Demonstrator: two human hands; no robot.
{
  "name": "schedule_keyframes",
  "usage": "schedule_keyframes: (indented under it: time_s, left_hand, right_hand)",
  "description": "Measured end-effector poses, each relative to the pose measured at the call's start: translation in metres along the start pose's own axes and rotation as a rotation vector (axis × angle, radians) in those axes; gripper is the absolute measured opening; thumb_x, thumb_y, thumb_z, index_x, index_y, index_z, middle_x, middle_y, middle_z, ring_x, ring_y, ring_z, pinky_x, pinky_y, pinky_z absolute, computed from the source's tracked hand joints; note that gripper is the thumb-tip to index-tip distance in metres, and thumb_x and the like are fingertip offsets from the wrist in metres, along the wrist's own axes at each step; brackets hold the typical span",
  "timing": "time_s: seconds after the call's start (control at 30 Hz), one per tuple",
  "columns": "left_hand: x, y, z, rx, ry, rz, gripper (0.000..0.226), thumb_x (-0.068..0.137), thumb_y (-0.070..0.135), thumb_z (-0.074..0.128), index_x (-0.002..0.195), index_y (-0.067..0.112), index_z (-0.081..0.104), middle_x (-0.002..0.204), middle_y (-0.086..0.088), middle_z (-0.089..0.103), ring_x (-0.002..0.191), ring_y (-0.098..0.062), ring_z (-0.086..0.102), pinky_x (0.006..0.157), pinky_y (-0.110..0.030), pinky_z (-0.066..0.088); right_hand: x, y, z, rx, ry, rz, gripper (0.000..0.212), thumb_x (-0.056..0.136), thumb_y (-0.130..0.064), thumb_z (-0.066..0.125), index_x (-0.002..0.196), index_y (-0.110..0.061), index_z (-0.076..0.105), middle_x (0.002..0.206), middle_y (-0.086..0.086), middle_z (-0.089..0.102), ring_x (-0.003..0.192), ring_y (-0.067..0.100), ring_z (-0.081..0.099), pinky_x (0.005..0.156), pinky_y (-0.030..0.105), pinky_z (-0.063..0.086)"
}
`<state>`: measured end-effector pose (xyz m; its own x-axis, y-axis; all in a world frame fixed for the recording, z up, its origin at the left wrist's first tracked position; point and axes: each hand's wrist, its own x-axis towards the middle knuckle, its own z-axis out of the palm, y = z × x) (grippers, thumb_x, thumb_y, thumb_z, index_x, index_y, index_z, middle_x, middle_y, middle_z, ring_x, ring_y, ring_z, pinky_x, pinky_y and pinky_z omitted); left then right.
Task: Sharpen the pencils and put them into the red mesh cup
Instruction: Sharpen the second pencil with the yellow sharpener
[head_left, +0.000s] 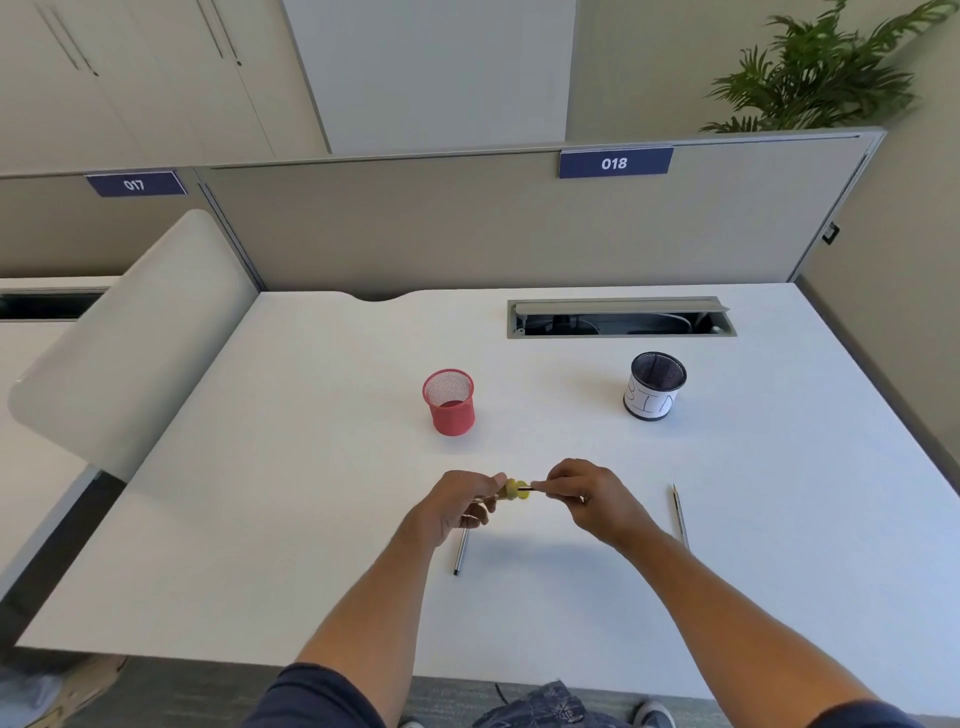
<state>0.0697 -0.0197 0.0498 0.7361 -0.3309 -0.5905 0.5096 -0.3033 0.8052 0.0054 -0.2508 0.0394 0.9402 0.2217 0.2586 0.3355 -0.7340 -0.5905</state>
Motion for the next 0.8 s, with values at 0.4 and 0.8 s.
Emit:
schedule_keyframes:
  time_s: [0.4, 0.8]
  left_hand:
    - [-0.006, 0.002, -0.001, 0.168, -0.088, 0.061, 0.039, 0.080, 0.051, 0.077, 0.092, 0.014, 0.083, 0.073, -0.002, 0.069, 0.069, -0.011, 0.060, 0.071, -0.026, 0.044]
    - [-0.004, 0.002, 0.003, 0.165, 0.074, 0.222, 0.027, 0.068, 0.007, 0.091, 0.092, 0.012, 0.081, 0.084, 0.001, 0.076, 0.074, -0.008, 0.064, 0.079, -0.025, 0.048]
  right_hand:
    - [0.006, -0.008, -0.004, -0.183, 0.094, -0.080, 0.003, 0.088, -0.017, 0.078, 0.087, -0.017, 0.076, 0.080, -0.008, 0.071, 0.069, 0.018, 0.063, 0.057, 0.028, 0.048]
    - [0.025, -0.020, -0.011, 0.067, -0.315, 0.483, 0.028, 0.097, -0.037, 0.059, 0.079, -0.024, 0.076, 0.066, -0.005, 0.059, 0.059, 0.013, 0.049, 0.057, 0.028, 0.039]
